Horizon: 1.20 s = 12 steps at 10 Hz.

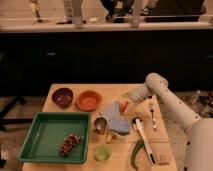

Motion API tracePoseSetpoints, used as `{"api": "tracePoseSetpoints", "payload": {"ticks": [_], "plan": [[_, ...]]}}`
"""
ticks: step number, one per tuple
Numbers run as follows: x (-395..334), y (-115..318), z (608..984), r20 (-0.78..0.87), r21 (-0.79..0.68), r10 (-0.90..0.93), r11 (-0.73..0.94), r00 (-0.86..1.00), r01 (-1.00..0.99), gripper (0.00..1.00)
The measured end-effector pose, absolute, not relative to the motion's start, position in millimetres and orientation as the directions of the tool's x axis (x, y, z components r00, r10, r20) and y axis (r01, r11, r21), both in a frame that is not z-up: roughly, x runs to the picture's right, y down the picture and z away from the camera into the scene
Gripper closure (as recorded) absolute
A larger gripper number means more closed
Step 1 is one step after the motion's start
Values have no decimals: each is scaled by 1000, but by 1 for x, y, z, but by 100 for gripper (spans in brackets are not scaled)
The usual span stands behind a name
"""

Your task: Place apple in purple bowl

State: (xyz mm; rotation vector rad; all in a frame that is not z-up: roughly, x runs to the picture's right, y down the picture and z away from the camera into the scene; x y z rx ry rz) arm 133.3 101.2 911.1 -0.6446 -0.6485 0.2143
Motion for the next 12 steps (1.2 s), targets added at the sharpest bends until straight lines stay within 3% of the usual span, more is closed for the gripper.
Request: {"api": "tracePoseSetpoints", "payload": {"ticks": [12], "plan": [[152,107,924,496,-671,470,741,730,-21,20]]}}
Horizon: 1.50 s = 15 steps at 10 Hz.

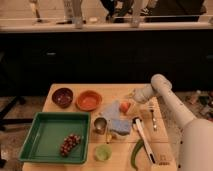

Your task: Place apple in purple bowl

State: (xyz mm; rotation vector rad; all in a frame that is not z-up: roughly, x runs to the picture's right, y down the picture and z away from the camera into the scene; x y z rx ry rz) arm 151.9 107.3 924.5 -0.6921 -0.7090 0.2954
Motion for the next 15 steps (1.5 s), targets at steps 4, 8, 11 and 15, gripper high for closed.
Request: {"api": "tracePoseSetpoints", "payload": {"ticks": [4,8,11,15], "plan": [[151,111,923,505,-677,470,736,724,-6,51],[147,104,907,510,-657,438,754,740,6,92],[150,93,883,528,-624,418,781,739,4,100],[151,81,856,577,-582,404,813,709,11,100]]}}
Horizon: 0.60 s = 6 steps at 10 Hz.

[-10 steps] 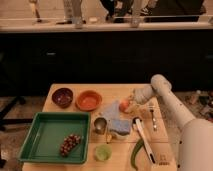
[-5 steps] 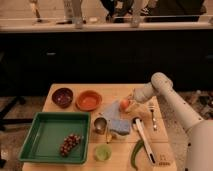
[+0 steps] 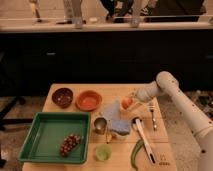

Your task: Place apple in purple bowl

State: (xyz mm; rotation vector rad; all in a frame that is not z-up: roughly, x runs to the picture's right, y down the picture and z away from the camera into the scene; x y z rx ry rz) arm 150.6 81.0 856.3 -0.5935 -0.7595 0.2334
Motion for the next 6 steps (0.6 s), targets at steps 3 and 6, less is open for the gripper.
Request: {"api": "tracePoseSetpoints", "payload": {"ticks": [3,6], "plan": [[137,70,841,614,-557,382,830,691,36,100],[111,59,822,654,-521,340,850,676,76,100]]}}
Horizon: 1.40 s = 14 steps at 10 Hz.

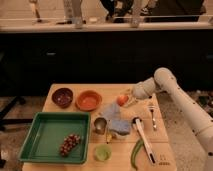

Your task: Place apple in purple bowl

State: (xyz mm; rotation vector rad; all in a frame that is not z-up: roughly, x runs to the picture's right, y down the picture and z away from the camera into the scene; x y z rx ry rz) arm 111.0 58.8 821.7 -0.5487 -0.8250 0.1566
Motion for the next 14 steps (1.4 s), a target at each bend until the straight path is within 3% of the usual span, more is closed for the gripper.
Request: {"api": "tracePoseSetpoints", "payload": {"ticks": [14], "plan": [[-3,35,756,738,-390,130,883,662,261,100]]}}
